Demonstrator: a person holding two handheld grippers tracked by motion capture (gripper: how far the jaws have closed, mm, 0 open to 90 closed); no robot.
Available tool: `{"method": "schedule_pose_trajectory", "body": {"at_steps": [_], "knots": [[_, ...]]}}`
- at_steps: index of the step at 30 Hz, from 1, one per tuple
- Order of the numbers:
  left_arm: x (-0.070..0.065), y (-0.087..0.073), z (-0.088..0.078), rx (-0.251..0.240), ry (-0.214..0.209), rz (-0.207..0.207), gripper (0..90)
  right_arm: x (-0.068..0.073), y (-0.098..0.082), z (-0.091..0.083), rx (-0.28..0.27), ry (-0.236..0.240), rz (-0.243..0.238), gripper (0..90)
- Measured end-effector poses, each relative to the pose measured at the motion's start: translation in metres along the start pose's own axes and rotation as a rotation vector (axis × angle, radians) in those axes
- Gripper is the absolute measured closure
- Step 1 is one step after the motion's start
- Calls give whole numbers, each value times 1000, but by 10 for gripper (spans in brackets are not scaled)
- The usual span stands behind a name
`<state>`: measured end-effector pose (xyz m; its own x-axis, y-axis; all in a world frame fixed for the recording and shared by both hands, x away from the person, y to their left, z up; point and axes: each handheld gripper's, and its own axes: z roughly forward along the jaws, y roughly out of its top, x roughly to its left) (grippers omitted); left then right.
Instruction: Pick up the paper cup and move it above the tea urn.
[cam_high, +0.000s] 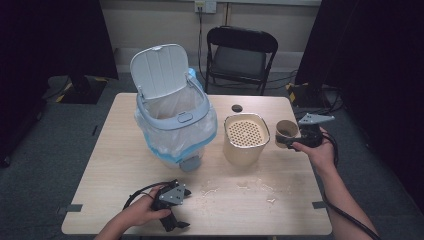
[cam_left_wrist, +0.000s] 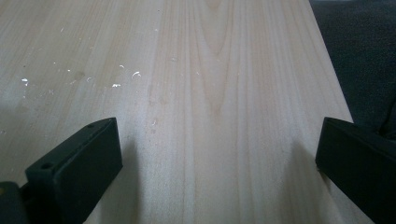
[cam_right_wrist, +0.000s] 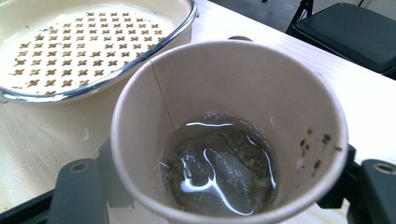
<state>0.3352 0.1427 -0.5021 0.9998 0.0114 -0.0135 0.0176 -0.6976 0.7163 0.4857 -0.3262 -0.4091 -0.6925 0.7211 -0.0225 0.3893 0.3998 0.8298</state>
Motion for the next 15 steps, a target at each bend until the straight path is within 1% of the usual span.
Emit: {"method": "schedule_pose_trajectory", "body": {"at_steps": [4, 8, 15], "knots": [[0, 0, 0, 0, 0, 0, 0, -4, 6, 5, 17, 10, -25, 271], [0, 0, 0, 0, 0, 0, 0, -8, 12, 7, 7, 23, -23, 271], [0, 0, 0, 0, 0, -1, 0, -14, 20, 10, 4, 25, -41, 272]]}}
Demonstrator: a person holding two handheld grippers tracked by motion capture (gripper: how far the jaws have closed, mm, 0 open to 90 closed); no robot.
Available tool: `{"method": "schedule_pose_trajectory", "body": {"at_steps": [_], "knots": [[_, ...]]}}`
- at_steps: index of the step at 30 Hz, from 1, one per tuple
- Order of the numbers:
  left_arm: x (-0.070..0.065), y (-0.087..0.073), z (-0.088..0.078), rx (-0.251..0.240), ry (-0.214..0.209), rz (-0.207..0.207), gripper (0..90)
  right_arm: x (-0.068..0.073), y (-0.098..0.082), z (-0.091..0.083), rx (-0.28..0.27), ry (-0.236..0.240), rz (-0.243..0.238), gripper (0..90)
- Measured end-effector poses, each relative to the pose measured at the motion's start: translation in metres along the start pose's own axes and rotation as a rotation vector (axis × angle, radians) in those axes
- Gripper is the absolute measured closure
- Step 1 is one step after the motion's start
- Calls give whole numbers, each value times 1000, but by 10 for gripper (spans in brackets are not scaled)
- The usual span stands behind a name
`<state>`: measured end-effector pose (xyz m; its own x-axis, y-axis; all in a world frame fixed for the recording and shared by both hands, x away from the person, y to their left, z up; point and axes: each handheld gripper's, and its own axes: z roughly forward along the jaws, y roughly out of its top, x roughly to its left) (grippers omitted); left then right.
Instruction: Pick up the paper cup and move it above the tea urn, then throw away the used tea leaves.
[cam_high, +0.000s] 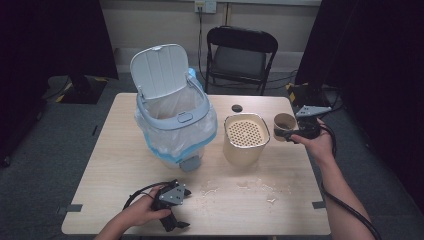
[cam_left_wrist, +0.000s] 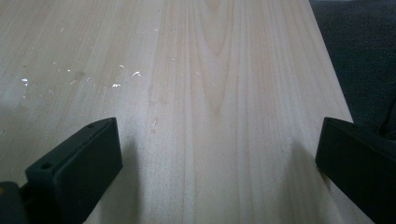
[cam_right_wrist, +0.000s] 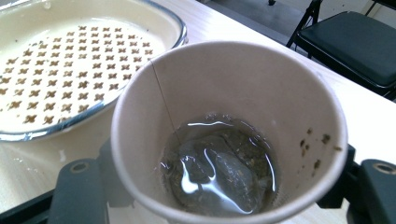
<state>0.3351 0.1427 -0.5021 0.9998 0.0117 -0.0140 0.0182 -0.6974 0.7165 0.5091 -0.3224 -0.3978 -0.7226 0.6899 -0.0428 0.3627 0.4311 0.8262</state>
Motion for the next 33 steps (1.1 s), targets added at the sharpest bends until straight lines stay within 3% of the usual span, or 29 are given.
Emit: {"method": "schedule_pose_trajectory", "body": {"at_steps": [18, 33], "knots": [[0, 0, 0, -2, 1, 1, 0, -2, 23, 10, 7, 19, -39, 274], [0, 0, 0, -1, 5, 9, 0, -3, 42, 20, 7, -17, -97, 278]]}}
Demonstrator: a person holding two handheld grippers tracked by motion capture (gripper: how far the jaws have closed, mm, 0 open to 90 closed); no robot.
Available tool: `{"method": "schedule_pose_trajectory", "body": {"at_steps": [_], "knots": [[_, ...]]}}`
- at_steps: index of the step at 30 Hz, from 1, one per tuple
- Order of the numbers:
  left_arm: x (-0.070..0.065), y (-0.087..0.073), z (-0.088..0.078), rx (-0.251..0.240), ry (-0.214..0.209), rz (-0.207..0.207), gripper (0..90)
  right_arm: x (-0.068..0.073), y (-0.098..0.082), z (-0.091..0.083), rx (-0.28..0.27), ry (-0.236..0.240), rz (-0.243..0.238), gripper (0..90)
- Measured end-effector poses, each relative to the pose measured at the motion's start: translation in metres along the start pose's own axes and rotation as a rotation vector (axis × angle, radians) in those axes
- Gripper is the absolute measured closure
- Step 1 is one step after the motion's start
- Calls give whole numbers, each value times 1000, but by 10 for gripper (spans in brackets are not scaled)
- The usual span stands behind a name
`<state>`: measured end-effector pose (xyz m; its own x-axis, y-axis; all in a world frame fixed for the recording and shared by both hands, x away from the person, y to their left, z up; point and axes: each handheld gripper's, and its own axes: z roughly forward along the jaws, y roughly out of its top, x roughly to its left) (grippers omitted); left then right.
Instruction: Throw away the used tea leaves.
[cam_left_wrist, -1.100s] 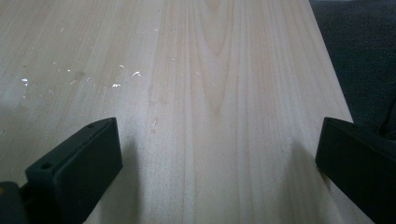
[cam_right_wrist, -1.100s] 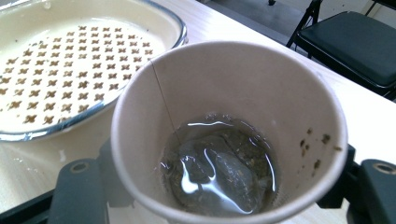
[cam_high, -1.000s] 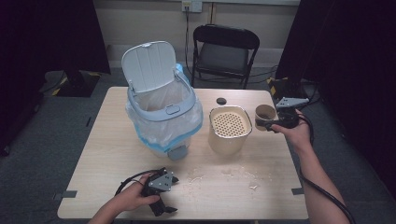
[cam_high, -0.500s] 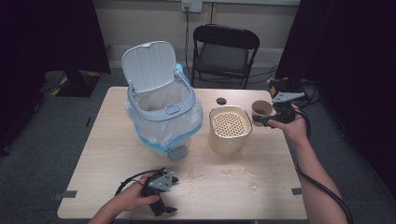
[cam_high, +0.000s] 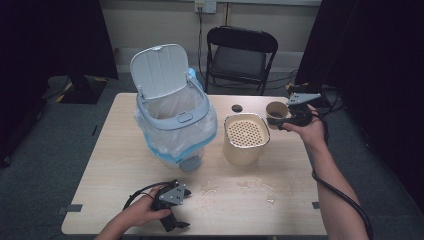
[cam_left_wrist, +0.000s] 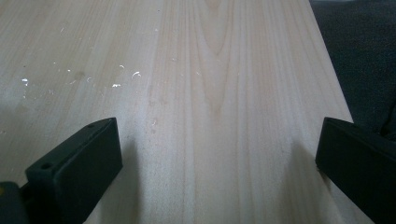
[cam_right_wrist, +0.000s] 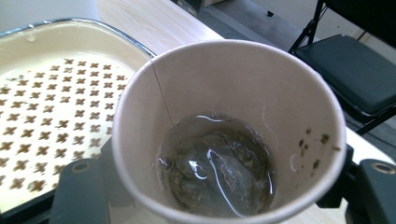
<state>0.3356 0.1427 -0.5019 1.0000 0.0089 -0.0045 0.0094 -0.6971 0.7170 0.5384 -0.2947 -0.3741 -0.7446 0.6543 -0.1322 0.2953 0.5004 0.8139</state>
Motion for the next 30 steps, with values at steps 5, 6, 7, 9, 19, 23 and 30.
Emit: {"method": "schedule_pose_trajectory", "body": {"at_steps": [5, 6, 7, 9, 19, 23, 30], "knots": [[0, 0, 0, 1, -1, -1, 0, -2, 7, 4, -7, -20, -21, 279], [0, 0, 0, 1, -1, -1, 0, -3, 8, 4, -6, -26, -32, 279], [0, 0, 0, 1, -1, -2, 0, -3, 9, 5, -3, -33, -37, 279], [0, 0, 0, 1, -1, -1, 0, -4, 11, 5, -3, -42, -41, 279], [0, 0, 0, 1, -1, -1, 0, -9, 21, 8, -13, -69, -68, 279], [0, 0, 0, 1, -1, -1, 0, -10, 25, 9, -16, -85, -94, 280], [0, 0, 0, 1, -1, -1, 0, -1, 34, 11, -28, -122, -188, 282]]}}
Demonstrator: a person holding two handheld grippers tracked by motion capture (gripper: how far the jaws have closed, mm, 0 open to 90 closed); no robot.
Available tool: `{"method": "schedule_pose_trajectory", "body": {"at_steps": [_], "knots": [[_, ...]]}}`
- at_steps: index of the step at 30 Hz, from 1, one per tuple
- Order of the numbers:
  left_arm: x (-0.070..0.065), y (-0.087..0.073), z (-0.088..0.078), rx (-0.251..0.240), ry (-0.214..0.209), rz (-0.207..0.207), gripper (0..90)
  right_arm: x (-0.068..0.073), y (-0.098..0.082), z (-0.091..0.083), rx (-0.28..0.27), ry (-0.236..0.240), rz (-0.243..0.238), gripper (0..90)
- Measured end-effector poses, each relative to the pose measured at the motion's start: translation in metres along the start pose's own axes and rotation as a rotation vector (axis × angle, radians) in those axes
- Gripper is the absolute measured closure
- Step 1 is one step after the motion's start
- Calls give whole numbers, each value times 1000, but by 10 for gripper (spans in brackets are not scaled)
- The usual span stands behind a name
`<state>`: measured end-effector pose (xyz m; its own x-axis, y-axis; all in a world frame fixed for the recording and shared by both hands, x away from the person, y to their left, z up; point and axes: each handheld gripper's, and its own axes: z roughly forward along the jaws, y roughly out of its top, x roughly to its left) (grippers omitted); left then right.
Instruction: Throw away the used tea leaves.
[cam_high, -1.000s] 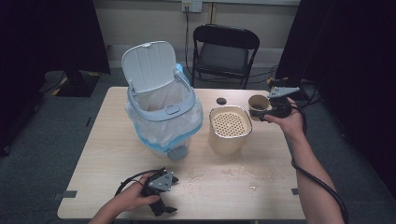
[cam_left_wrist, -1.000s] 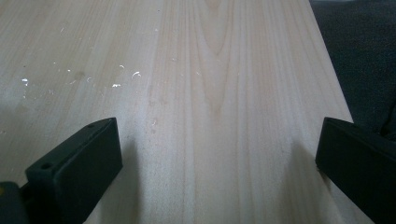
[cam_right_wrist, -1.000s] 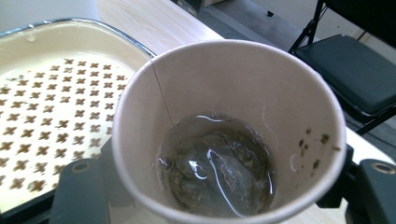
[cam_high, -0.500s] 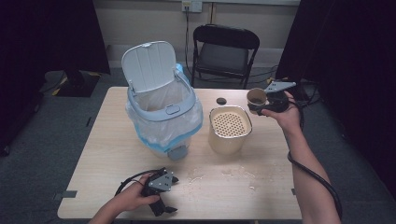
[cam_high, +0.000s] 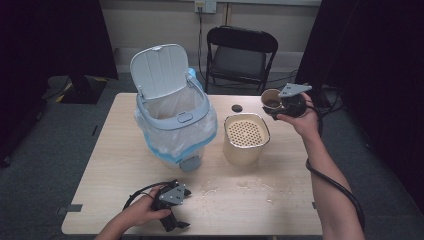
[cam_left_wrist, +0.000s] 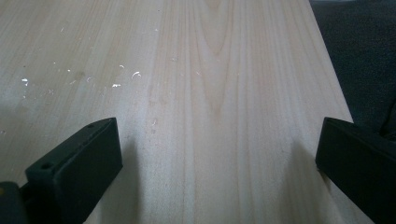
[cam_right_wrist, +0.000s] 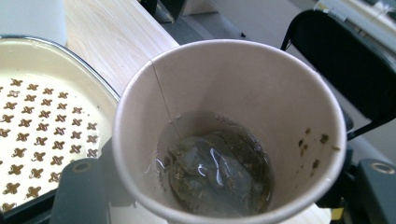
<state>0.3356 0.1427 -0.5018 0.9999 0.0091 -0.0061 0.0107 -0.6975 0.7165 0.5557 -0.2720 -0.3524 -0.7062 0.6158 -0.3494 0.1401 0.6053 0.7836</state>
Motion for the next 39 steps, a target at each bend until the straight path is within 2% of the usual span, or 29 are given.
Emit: {"method": "schedule_pose_trajectory", "body": {"at_steps": [5, 7, 11, 12, 13, 15, 18, 20, 21, 22, 23, 24, 25, 26, 27, 28, 29, 31, 32, 33, 34, 35, 37, 38, 39], "knots": [[0, 0, 0, 2, 0, -1, 0, 9, 9, -1, 6, -48, -106, 283], [1, 0, -1, 9, 0, 9, 0, 14, 13, -2, 12, -84, -174, 284], [0, 0, 0, 7, 0, 5, 0, 21, 21, -6, -9, -135, -259, 285], [1, 0, -1, 8, 4, 9, 0, 23, 23, -7, -6, -148, -299, 285], [0, 0, 0, 7, 0, 5, 0, 24, 24, -7, -2, -152, -317, 285], [0, 0, 0, 7, 0, 5, 0, 29, 29, -9, 25, -195, -410, 286], [1, 0, 0, 6, 0, 6, 0, 38, 33, -11, 54, -240, -518, 287], [1, 0, 0, 7, 0, 6, 0, 46, 36, -11, 109, -288, -663, 288], [1, 0, 0, 7, 0, 7, 0, 50, 38, -10, 130, -292, -709, 289], [1, 0, 0, 7, 0, 7, 0, 56, 39, -9, 178, -328, -812, 290], [1, 0, 0, 5, -1, 6, 0, 59, 40, -8, 198, -343, -880, 291], [1, 0, -1, 6, 2, 10, 0, 63, 41, -8, 211, -341, -926, 292], [1, 0, 0, 5, -1, 7, 0, 67, 41, -7, 227, -360, -988, 292], [1, 0, 0, 5, -1, 6, 0, 72, 41, -6, 257, -401, -1079, 292], [1, 0, 0, 5, -1, 6, 0, 76, 42, -6, 265, -407, -1163, 292], [1, 0, -1, 6, 2, 10, 0, 79, 41, -4, 287, -435, -1239, 292], [1, 0, 0, 5, -1, 6, 0, 81, 41, -4, 300, -461, -1287, 292], [1, 0, 0, 5, -1, 6, 0, 84, 42, -3, 324, -477, -1341, 292], [1, 0, 0, 5, -1, 6, 0, 85, 41, -2, 339, -526, -1411, 292], [1, 0, 0, 5, -1, 6, 0, 86, 40, -2, 337, -529, -1406, 293], [1, 0, -1, 6, 2, 10, 0, 88, 40, -3, 330, -567, -1447, 293], [1, 0, -1, 6, 2, 10, 0, 90, 41, -3, 334, -603, -1520, 293], [1, 0, 0, 5, -1, 6, 0, 93, 42, -5, 298, -596, -1477, 291], [1, 0, 0, 5, -1, 6, 0, 94, 44, -6, 302, -588, -1464, 291], [1, 0, 0, 5, -1, 6, 0, 93, 45, -7, 289, -565, -1398, 291]]}}
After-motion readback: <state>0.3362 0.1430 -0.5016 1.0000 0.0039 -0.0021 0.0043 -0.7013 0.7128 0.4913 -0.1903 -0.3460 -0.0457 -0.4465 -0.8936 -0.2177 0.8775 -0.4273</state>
